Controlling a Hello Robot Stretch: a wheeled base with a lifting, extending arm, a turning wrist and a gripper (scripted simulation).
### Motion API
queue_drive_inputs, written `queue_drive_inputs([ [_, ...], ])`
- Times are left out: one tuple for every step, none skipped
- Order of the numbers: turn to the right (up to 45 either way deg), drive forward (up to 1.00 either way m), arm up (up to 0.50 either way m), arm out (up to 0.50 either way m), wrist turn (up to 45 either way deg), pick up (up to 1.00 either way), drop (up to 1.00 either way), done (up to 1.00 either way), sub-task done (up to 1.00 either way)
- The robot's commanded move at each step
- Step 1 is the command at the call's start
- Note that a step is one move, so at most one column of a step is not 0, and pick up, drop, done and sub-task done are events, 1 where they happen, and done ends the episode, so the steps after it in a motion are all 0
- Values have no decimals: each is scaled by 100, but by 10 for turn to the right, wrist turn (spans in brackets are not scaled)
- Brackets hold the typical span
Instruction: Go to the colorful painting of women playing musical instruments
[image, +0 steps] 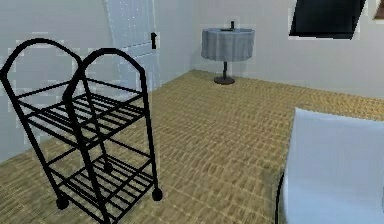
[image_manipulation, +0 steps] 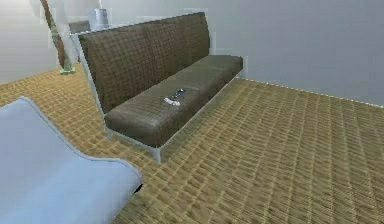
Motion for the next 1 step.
queue_drive_inputs([
  [30, 0, 0, 0, 0, 0, 0, 0, 0],
])
